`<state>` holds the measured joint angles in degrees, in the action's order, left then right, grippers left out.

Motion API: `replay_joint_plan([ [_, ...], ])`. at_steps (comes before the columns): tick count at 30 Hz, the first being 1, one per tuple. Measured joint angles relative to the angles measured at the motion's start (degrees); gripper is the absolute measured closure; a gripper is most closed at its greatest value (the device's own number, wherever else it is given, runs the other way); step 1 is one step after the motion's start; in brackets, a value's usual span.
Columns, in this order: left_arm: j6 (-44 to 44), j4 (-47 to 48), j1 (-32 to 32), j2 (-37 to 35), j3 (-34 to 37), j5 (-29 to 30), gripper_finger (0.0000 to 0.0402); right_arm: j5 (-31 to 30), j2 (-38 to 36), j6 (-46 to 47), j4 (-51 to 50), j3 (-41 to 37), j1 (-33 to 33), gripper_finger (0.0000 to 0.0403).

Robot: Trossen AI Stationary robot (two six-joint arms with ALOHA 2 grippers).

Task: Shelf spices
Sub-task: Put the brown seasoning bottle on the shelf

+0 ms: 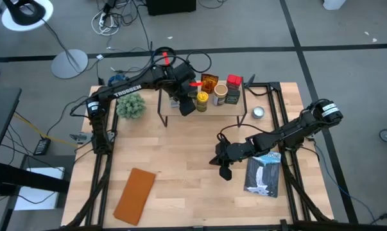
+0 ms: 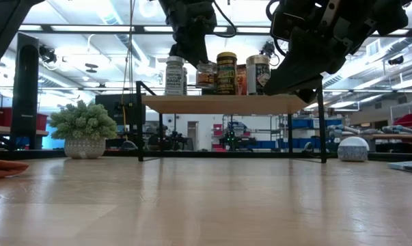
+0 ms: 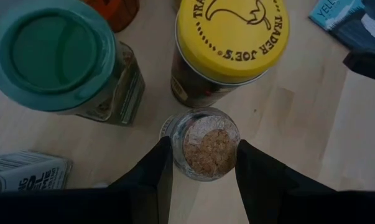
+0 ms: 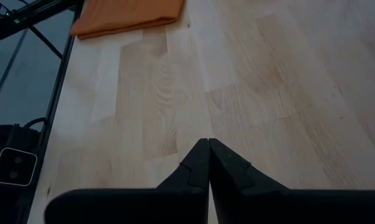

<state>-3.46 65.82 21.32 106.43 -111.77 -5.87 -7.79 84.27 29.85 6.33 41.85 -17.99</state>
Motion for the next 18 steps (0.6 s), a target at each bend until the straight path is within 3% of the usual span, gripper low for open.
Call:
replay_joint_plan([
  [8,0.0,0.2,0.0,-0.1,0.0,0.1,0.0254,0.0,0.0,0.0,0.0,0.0,0.0,0.0398],
  [18,-0.2,0.2,0.0,-0.1,-0.1,1.5,0.0195,0.0,0.0,0.0,0.0,0.0,0.0,0.0397],
])
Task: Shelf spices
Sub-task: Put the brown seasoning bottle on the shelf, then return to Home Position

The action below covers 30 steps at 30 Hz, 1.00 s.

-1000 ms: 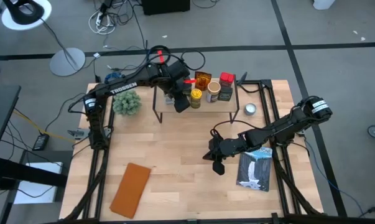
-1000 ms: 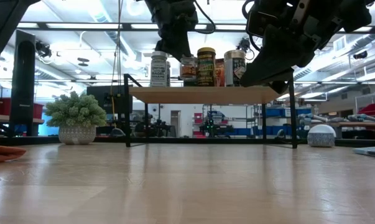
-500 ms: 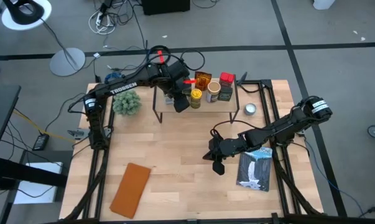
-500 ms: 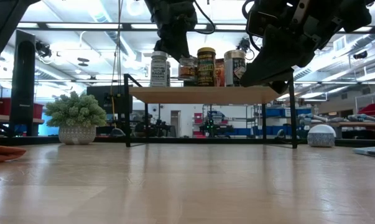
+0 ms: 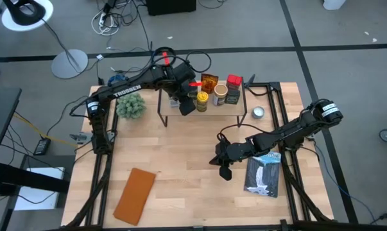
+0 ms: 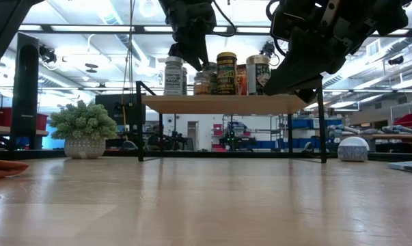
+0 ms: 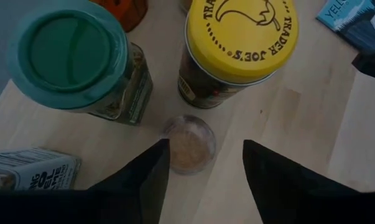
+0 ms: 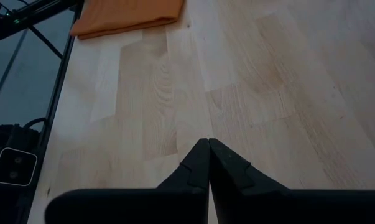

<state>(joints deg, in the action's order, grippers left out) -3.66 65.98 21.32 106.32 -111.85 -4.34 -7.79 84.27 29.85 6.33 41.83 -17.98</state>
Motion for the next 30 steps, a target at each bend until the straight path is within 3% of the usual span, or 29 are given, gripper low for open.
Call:
replay_joint_plan([
  [13,0.0,0.3,0.0,0.0,-0.2,0.8,0.0193,0.0,0.0,0.0,0.0,0.0,0.0,0.0398],
  [21,0.0,6.1,-1.2,-0.1,-8.0,0.6,0.0193,0.0,0.0,0.0,0.0,0.0,0.0,0.0395],
  [25,-1.1,10.7,-3.9,-0.2,-13.5,0.8,0.0193,0.0,0.0,0.0,0.0,0.0,0.0,0.0395],
  [30,0.6,11.0,-13.6,-1.9,-14.1,7.2,0.0193,0.0,0.0,0.0,0.0,0.0,0.0,0.0398],
])
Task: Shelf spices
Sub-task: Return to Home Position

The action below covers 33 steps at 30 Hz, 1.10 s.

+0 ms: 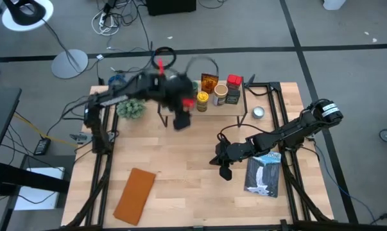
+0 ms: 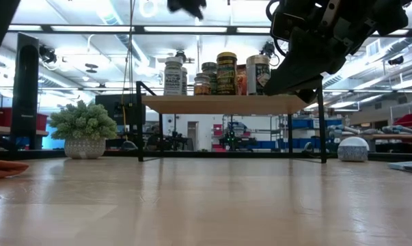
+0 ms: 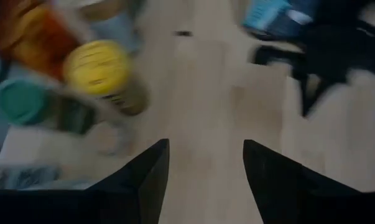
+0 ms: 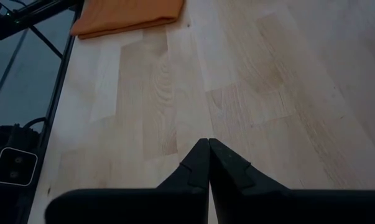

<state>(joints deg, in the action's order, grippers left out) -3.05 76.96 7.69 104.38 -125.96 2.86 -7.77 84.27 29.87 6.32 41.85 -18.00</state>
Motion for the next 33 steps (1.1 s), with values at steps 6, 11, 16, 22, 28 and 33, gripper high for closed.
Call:
replay_joint_plan([
  [6,5.8,-14.4,-13.4,-3.3,12.2,2.9,0.0193,0.3,0.0,0.1,0.0,0.0,0.0,0.0396],
  [11,5.1,-30.0,-18.1,-9.6,30.7,2.9,0.0193,2.0,0.0,0.5,0.1,0.0,-0.1,0.0399],
  [16,-2.2,-45.5,-17.8,-20.7,51.0,3.1,0.0193,2.0,0.0,0.5,0.1,0.0,-0.1,0.0399],
  [22,-4.9,-65.5,-17.8,-38.9,75.9,4.0,0.0193,2.0,0.0,0.5,0.9,0.0,-0.1,0.0395],
  [28,-7.4,-76.0,-17.8,-55.8,94.7,11.6,0.0193,2.0,0.0,0.5,1.1,0.0,0.0,0.0396],
  [33,-6.3,-83.8,-17.8,-67.7,105.3,12.5,0.0193,2.0,0.0,0.4,1.2,0.0,0.0,0.0398],
])
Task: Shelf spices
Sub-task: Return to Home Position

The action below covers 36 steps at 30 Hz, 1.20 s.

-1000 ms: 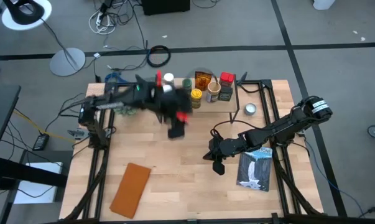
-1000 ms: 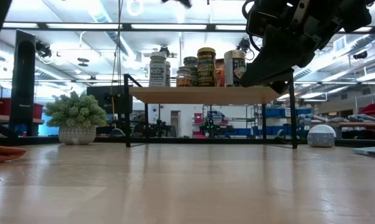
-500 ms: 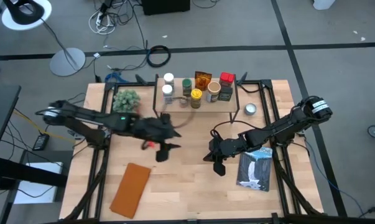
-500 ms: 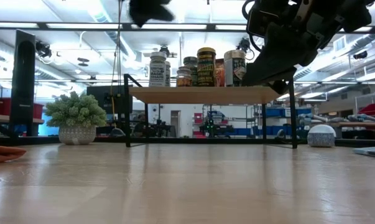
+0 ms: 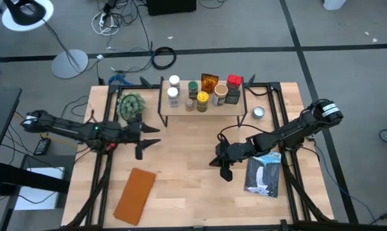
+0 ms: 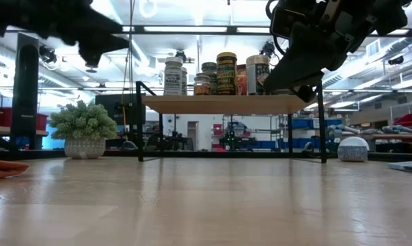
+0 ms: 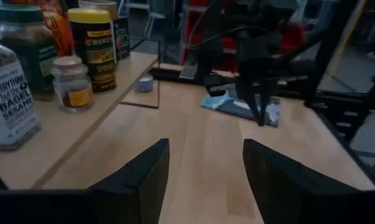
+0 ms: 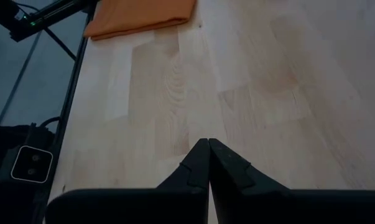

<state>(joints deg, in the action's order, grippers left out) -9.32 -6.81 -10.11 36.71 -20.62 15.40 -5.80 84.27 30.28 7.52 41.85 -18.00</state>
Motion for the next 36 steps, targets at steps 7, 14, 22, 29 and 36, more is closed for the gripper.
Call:
replay_joint_plan([
  [7,1.4,-1.0,0.4,-12.1,8.7,-1.5,0.0193,0.0,0.0,-0.1,0.1,0.0,0.0,0.0395],
  [14,1.8,1.8,2.7,-24.6,13.0,-1.5,0.0193,0.0,0.0,-0.4,0.1,0.0,0.0,0.0396],
  [22,0.1,14.7,4.9,-36.7,13.5,-1.5,0.0193,-0.1,0.0,-0.5,0.1,0.0,0.0,0.0394],
  [29,1.8,8.8,4.9,-36.7,15.8,-3.1,0.0193,-0.2,0.0,-0.5,0.1,0.0,0.0,0.0397],
  [36,1.6,4.5,4.8,-36.4,20.2,-5.4,0.0193,-0.2,0.0,-0.5,0.2,0.1,0.2,0.0396],
])
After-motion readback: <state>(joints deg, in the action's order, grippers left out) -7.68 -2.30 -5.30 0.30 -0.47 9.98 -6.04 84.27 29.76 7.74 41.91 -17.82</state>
